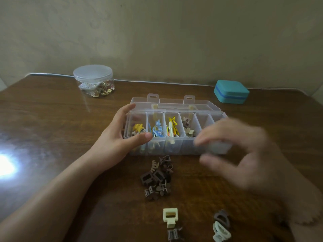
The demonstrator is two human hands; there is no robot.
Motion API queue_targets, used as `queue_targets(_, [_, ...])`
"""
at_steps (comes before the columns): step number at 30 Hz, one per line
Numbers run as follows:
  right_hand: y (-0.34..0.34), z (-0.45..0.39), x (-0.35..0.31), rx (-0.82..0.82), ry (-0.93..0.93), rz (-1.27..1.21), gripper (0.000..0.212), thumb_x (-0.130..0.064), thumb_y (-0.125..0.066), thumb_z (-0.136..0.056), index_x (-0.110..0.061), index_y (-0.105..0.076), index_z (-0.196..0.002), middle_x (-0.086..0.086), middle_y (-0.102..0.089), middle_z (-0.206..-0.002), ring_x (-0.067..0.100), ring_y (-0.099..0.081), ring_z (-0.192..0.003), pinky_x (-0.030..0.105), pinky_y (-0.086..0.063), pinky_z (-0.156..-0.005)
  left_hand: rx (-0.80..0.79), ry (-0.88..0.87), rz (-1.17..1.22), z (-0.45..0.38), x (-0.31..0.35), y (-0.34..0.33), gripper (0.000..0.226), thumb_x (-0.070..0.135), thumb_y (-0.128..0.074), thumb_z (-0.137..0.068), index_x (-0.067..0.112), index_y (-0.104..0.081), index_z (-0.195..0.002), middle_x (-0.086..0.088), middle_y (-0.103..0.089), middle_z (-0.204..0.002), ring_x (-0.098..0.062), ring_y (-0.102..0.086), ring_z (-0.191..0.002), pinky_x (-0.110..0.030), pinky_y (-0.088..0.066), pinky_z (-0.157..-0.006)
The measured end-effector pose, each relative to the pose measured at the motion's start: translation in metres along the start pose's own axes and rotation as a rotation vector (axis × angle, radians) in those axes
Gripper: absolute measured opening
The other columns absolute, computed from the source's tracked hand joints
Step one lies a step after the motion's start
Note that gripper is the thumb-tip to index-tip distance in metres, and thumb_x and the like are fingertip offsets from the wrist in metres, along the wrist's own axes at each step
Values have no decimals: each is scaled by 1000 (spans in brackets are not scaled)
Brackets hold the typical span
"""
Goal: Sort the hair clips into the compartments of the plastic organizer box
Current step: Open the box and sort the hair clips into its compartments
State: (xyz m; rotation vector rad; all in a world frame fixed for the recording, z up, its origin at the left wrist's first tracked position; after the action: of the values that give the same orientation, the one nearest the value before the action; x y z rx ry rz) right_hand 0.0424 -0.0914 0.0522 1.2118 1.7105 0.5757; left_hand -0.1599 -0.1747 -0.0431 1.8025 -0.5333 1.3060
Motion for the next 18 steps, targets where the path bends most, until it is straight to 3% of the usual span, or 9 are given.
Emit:
queue_targets(4, [-72, 15, -38, -493, 206, 3, 35, -19, -70, -82, -35, -67, -113, -22, -58, -119, 0, -54, -109, 28, -48, -87, 13, -4, -13, 0, 0, 1, 100, 70, -71, -55, 53, -29, -144, 20, -45, -145, -5, -46, -131, -38, -40, -108])
queue_targets(8, [-98, 23, -43, -637, 286, 10, 39, -14, -63, -84, -37, -64, -116, -22, -53, -129, -5, -49, -106, 25, -48, -83, 7, -5, -16, 0, 0, 0, 101, 70, -70, -55, 52, -28, -145, 20, -42, -147, -6, -43, -133, -37, -40, -107])
queue_targets(14, [-84, 17, -27, -527, 191, 21, 33, -19, -68, -87, -34, -64, -116, -19, -61, -115, -4, -53, -108, 26, -51, -87, 10, -4, -11, -1, 0, 0, 101, 71, -71, -55, 53, -28, -144, 21, -44, -146, -6, -45, -132, -43, -40, -110])
queue_targets(18, [-17, 3, 0, -126, 16, -104, 35, -28, -69, -81, -33, -61, -114, -22, -62, -107, -1, -60, -100, 13, -48, -81, 2, -11, -11, -1, -1, 0, 103, 72, -70, -54, 52, -27, -145, 26, -42, -144, -2, -43, -132, -33, -40, -105])
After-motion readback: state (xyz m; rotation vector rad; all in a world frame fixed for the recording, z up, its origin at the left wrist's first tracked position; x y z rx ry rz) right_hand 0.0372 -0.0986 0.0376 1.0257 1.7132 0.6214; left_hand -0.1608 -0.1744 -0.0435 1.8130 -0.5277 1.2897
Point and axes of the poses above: each hand's wrist, its own z-axis away from the middle knuckle, its own y-axis out of the back of the hand, x = y × z, the point moved 10 cm from there along -z, towards the middle knuckle
